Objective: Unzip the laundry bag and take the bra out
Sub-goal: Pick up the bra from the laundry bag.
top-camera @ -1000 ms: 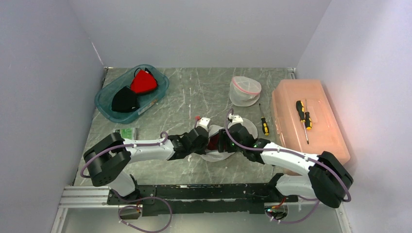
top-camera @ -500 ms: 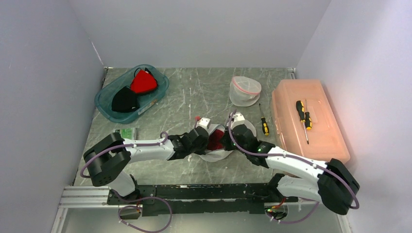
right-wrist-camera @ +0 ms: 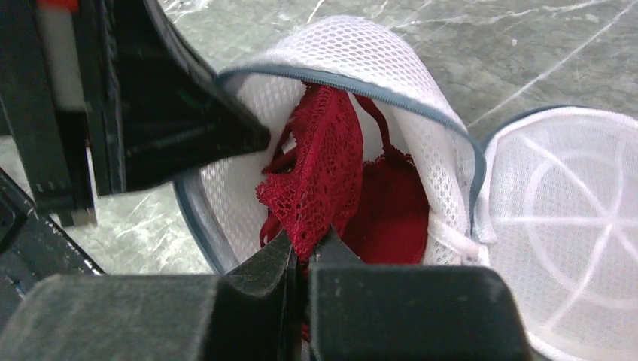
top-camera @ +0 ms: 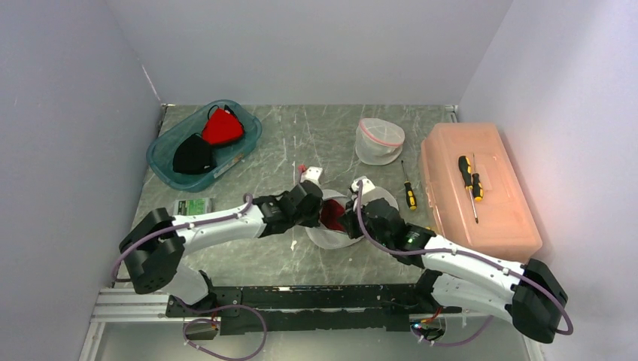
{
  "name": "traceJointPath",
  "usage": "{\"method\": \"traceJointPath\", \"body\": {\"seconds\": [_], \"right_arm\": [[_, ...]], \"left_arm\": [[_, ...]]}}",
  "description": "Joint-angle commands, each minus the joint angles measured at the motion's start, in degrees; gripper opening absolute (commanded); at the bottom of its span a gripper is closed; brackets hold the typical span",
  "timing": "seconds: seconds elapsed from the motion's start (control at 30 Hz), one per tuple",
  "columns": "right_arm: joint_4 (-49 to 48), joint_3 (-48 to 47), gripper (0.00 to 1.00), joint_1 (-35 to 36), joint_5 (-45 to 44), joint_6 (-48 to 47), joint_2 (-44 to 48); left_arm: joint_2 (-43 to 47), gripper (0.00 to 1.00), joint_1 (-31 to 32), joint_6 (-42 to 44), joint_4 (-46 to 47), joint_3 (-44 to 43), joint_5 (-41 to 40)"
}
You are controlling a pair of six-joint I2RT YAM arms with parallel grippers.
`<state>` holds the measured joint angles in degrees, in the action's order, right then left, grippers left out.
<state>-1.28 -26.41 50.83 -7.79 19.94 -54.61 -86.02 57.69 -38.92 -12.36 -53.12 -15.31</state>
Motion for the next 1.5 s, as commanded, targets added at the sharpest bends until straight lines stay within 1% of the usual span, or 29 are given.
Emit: {"method": "traceJointPath", "body": {"seconds": [0.0, 0.17, 0.33, 0.53, 0.67, 0.73, 0.87, 1.03, 1.2, 1.47], "right_arm": [[-1.0, -2.5, 0.00, 1.5, 0.4, -1.7, 2.4], [-1.3, -3.6, 0.00, 2.2, 2.2, -2.1, 6.8], [-1.0, -4.3, 0.00, 2.2, 0.6, -0.4, 10.4], [-1.6, -3.3, 0.00, 2.2, -5.6, 5.5, 13.8], [-2.3, -1.3, 0.00, 2.1, -10.9, 11.0, 14.1], [-3.8, 0.0, 0.00, 2.1, -11.6, 12.7, 14.5], [-6.2, 0.5, 0.00, 2.0, -10.7, 12.8, 15.8], [-3.7, -2.5, 0.00, 2.0, -11.1, 11.7, 18.4], [-0.8, -5.5, 0.00, 1.8, -11.9, 15.0, 20.5], [-3.8, -6.5, 0.00, 1.7, -10.0, 16.9, 23.0]], "left_arm": [[4.9, 0.03, -2.4, -1.4, -2.7, -2.9, -1.3], [6.1, 0.03, -4.5, -1.2, -4.2, -2.4, -2.1], [6.2, 0.03, -4.9, -2.1, -2.4, 0.4, -1.1], [5.3, 0.03, -4.9, -3.1, 0.2, 4.1, 0.1], [6.2, 0.03, -4.9, -2.4, 5.1, 7.7, 2.8], [6.3, 0.03, -4.9, -1.7, 7.5, 9.0, 4.3], [5.7, 0.04, -4.9, -1.0, 9.6, 10.6, 5.7], [5.7, 0.05, -4.9, -1.5, 10.8, 12.4, 5.5], [5.6, 0.06, -4.9, -1.5, 11.8, 13.0, 5.0], [5.2, 0.08, -4.9, -1.9, 12.0, 12.9, 5.4]]}}
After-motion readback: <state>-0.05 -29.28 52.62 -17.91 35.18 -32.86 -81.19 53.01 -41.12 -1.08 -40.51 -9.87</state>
